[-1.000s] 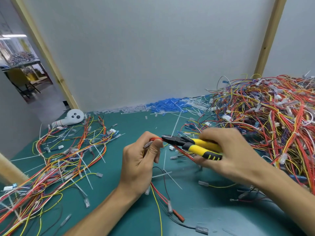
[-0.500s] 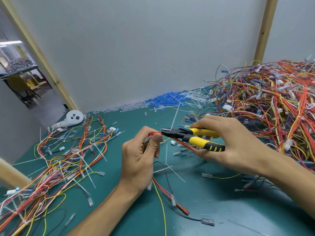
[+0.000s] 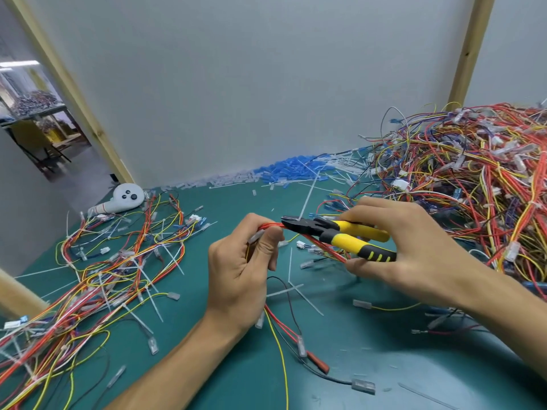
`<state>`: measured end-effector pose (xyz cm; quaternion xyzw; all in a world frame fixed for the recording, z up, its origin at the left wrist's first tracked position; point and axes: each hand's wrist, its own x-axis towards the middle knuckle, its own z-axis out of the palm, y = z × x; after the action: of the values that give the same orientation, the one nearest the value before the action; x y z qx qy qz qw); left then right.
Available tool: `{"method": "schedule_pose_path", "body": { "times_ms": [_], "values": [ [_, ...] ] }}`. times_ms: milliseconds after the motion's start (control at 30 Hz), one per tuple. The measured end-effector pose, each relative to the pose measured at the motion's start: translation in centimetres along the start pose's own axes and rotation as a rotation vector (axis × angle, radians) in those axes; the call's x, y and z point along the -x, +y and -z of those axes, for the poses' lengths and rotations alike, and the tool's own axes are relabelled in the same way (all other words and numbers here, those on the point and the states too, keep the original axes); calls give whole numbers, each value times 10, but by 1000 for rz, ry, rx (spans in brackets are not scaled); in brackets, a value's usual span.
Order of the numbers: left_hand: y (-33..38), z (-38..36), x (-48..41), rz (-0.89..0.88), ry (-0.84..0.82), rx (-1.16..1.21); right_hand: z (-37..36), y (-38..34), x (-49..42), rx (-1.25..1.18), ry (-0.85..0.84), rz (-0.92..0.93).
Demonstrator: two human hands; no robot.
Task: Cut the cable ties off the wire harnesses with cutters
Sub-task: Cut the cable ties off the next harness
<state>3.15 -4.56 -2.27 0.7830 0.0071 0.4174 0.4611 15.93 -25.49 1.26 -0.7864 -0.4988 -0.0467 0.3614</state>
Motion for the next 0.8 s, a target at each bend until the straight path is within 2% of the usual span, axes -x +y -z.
{"method": "schedule_pose_path", "body": {
  "times_ms": [200, 367, 533, 700, 800],
  "values": [
    [3, 3, -3, -15, 86, -16, 1, -2, -1, -10, 30, 21],
    [2, 4, -2, -35, 80, -43, 3, -3, 0, -1, 13, 10],
    [3, 3, -2, -54, 80, -52, 8, -3, 0, 37, 70, -23],
    [3, 3, -1, -50, 71, -57, 6, -7, -2, 74, -1, 18],
    [4, 3, -1, -56, 58, -68, 6, -5, 0, 42, 23, -12]
  ]
}}
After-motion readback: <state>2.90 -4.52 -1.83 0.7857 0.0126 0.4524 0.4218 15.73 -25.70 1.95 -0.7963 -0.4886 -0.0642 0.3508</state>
